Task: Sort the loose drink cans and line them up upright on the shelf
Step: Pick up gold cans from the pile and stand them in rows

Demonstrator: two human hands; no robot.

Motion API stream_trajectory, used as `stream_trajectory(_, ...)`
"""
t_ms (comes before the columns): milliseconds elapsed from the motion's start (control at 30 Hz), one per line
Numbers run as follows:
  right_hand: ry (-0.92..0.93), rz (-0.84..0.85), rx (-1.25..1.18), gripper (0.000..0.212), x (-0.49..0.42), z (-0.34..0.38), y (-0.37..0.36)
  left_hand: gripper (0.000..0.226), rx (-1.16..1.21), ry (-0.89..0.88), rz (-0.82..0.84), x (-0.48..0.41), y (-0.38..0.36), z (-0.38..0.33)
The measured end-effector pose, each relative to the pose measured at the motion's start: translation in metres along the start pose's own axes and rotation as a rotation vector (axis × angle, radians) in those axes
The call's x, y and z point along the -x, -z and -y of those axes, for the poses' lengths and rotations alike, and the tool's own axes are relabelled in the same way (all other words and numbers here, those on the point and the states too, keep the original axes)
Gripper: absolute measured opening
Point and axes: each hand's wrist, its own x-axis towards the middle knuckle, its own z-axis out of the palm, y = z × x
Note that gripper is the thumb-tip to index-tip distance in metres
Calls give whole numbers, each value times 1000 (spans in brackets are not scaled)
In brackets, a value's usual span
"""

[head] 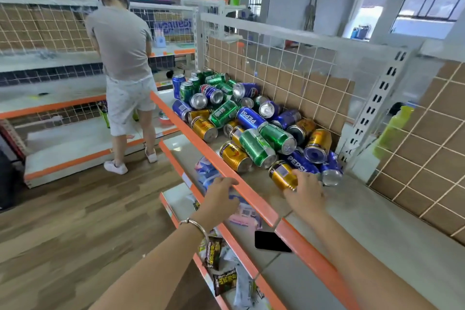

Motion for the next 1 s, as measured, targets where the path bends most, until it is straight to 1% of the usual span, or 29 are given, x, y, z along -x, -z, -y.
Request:
stream_trajectory(67, 60, -39, 25, 52, -18, 8, 2, 47, -56, -45, -47, -21, 6, -4)
stream_trajectory(167, 173, -74, 73, 61, -42, 25, 5, 59, -161, -110, -102, -54, 14, -6)
stream_trajectory(267, 207, -6, 149, 78, -58, 42, -1, 72, -296, -124, -92, -76, 18, -4)
stream_trajectory(333, 232, 56, 188, 86, -64, 49, -12, 77, -427, -161, -94, -90, 19, -1)
stream_trajectory(400, 243, 61, 210, 91, -72, 53, -23, 78, -514, -204, -93, -107, 20, 1)
stream_trajectory(467, 224, 43, 233, 91, -78, 54, -31, 71, -569, -247, -50, -124, 22, 2)
stream_trajectory(500, 215, 28, 237, 90, -80, 54, -35, 72, -619, -277, -10, -131, 23, 1)
stream_trajectory(600, 183, -25, 239, 86, -80, 53, -42, 95, -776, -319, 183, -150, 26, 0)
stream_trajectory(633, 169, -38, 248, 87, -79, 53, -44, 98, -822, -335, 227, -156, 28, -2)
stream_trajectory(667, 153, -47, 257, 88, -78, 53, -45, 97, -868, -369, 248, -162, 31, -3)
stream_trajectory(767, 116, -65, 268, 93, -77, 54, -46, 84, -938, -503, 239, -181, 38, -4)
stream_trajectory(867, 106, -48, 283, 80, -75, 56, -45, 93, -839, -510, 292, -193, 45, 9)
stream_trajectory(900, 112, -34, 314, 76, -73, 58, -45, 96, -818, -501, 284, -197, 49, 15)
stream_trajectory(1000, 103, 3, 359, 73, -67, 62, -48, 97, -846, -473, 264, -207, 61, 23)
